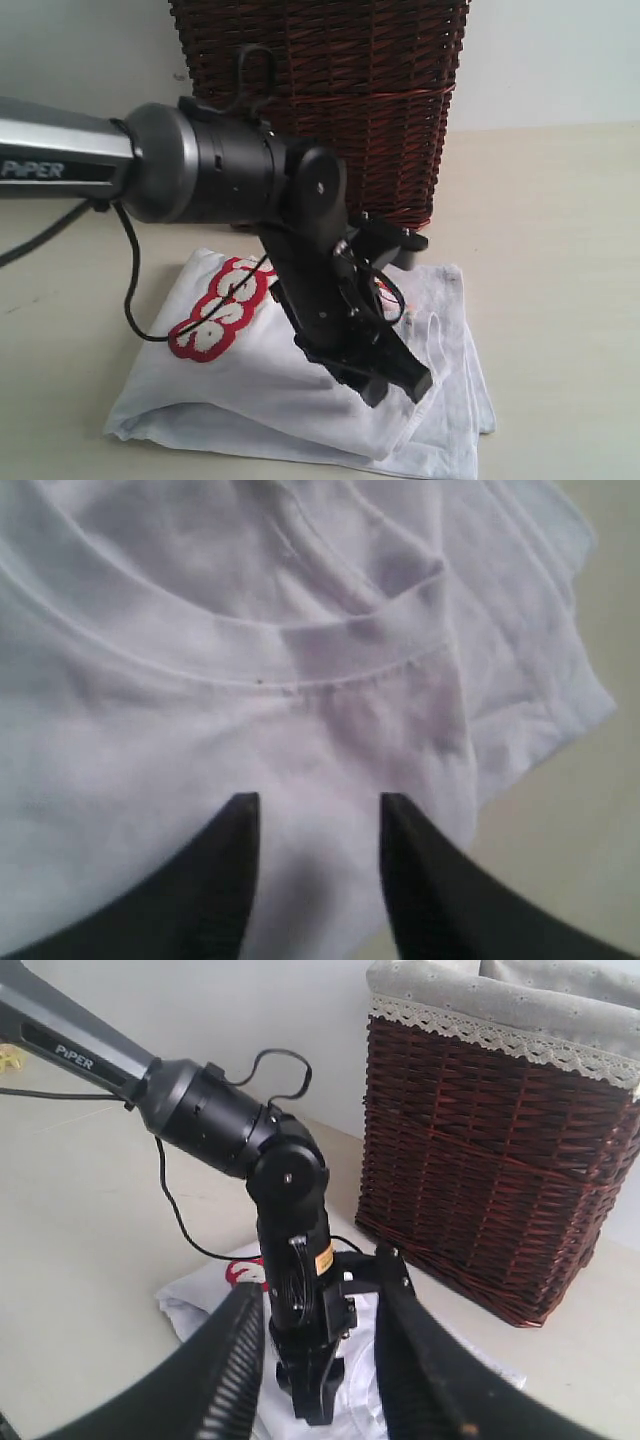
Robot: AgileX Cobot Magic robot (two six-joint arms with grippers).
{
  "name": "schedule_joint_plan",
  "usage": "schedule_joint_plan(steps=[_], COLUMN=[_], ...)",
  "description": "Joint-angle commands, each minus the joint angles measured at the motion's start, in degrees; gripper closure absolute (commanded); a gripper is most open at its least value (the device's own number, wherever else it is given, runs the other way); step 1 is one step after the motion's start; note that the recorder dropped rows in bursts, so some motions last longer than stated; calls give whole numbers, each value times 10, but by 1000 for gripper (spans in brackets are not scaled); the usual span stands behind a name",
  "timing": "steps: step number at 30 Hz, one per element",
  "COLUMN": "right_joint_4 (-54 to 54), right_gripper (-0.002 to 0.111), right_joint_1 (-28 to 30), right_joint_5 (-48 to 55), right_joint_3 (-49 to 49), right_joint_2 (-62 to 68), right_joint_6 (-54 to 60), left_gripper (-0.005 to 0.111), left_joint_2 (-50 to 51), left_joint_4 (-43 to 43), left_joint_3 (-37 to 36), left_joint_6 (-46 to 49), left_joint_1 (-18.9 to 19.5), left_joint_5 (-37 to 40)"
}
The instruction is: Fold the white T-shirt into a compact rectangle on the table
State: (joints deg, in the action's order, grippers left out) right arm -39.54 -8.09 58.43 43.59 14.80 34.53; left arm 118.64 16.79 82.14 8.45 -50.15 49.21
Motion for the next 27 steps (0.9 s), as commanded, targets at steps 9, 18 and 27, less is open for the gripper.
schedule_joint_plan(steps=[9, 18, 27], right_joint_4=[-3, -3, -4], right_gripper=[70, 70, 70], right_joint_1=[1, 1, 1], right_joint_5=[-1, 0, 1], right_joint_3=[-3, -3, -10], right_joint_2=[-2, -2, -2], right_joint_6=[-3, -8, -8], left_gripper=[41, 74, 76], left_joint_2=[31, 64, 19], left_joint_4=[-90, -253, -215], left_joint_3=[-1, 3, 18], left_joint_6=[-27, -176, -112], left_joint_1=[-74, -77, -77], left_joint_5=[-122, -105, -78])
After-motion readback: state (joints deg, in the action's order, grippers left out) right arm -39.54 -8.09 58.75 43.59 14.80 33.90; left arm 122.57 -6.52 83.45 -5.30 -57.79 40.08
